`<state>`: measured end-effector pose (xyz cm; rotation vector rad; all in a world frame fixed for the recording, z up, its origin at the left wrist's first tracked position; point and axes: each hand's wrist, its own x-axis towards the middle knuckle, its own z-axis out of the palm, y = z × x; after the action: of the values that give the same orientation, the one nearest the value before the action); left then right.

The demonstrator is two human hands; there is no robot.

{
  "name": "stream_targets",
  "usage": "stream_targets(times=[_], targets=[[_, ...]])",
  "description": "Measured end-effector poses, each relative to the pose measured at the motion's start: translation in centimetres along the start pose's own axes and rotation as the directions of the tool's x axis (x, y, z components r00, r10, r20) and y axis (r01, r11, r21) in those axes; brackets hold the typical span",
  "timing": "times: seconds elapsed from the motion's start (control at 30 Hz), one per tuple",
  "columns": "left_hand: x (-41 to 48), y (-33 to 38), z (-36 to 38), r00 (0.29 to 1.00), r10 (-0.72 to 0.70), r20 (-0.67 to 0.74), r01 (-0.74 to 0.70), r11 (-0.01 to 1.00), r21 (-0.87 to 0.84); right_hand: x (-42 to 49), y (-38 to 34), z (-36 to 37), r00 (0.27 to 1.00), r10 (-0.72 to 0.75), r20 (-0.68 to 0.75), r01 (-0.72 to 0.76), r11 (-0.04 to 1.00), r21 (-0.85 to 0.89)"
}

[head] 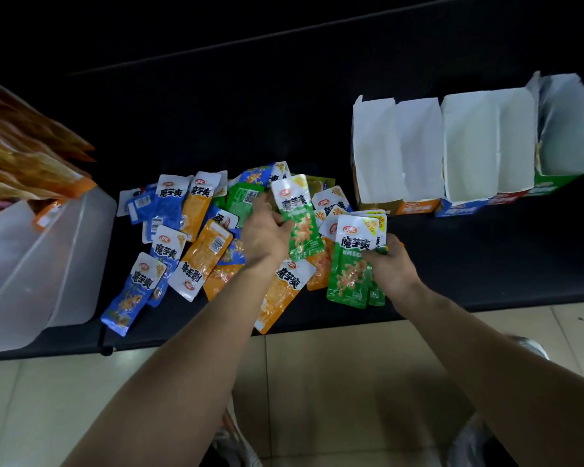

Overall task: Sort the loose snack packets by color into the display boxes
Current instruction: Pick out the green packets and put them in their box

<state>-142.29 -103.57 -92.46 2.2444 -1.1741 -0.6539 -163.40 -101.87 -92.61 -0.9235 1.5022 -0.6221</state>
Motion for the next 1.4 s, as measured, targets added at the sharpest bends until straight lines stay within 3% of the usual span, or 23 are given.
stream_targets(times=[0.13, 0.23, 0.33, 0.4, 0.57, 0.67, 0.73, 0.8, 0.87, 1.0, 1.1, 1.3, 1.4], targets=[[-1.9, 0.8, -2.5, 0.995, 0.032, 0.094, -0.012, 0.977, -0.212, -0.4, -0.2, 0.0, 1.000, 0.009, 0.001, -0.009, 0.999, 0.044], [-3.9, 0.2, -3.2, 0.948, -0.023, 0.318, 0.168, 0.884, -0.437, -0.8, -0.4, 0.4, 1.000, 0.019, -0.008, -0.018, 0.998, 0.065], [-6.1, -0.3, -2.0, 0.899, -0.038, 0.436, 0.233, 0.885, -0.403, -1.5, -0.9, 1.4, 0.999, 0.053, 0.005, -0.053, 0.979, 0.195], [-6.8, -0.5, -0.8, 0.924, -0.026, 0.381, 0.169, 0.923, -0.346, -1.8, -1.0, 2.2, 0.998, 0.048, 0.030, -0.054, 0.965, 0.255], [-5.9, -0.4, -0.6, 0.957, 0.008, 0.291, 0.073, 0.961, -0.266, -1.2, -0.2, 2.9, 0.994, -0.039, 0.100, 0.040, 0.999, -0.013], [-2.0, -1.7, -2.8, 0.999, 0.047, 0.003, -0.047, 0.999, -0.012, -0.4, 0.1, 2.8, 0.997, -0.011, 0.082, 0.011, 1.000, 0.000], [1.3, -3.2, -4.0, 0.990, 0.029, -0.136, -0.003, 0.982, 0.189, 0.2, 0.4, 2.9, 0.998, -0.015, 0.065, 0.015, 1.000, -0.010], [3.2, -4.1, -4.7, 0.996, -0.048, -0.077, 0.072, 0.935, 0.347, 0.6, 0.7, 3.0, 0.999, -0.025, 0.046, 0.027, 0.999, -0.042], [4.1, -4.5, -4.9, 0.999, -0.037, -0.012, 0.038, 0.903, 0.428, 0.9, 1.0, 3.2, 0.999, -0.023, 0.038, 0.026, 0.997, -0.074], [4.7, -3.6, -5.0, 0.997, 0.077, 0.006, -0.070, 0.877, 0.476, 1.4, 1.3, 3.4, 0.999, -0.012, 0.047, 0.016, 0.995, -0.100], [4.9, -3.1, -5.6, 0.988, 0.151, -0.036, -0.122, 0.899, 0.420, 1.5, 0.9, 3.6, 0.999, -0.010, 0.046, 0.014, 0.995, -0.098], [5.1, -2.2, -6.5, 0.994, 0.083, -0.072, -0.078, 0.994, 0.072, 1.2, 0.4, 3.5, 0.996, -0.043, 0.075, 0.053, 0.991, -0.124], [4.8, -1.9, -6.2, 0.992, 0.101, -0.076, -0.095, 0.992, 0.085, 0.7, -0.1, 3.4, 0.998, -0.031, 0.062, 0.037, 0.995, -0.096]])
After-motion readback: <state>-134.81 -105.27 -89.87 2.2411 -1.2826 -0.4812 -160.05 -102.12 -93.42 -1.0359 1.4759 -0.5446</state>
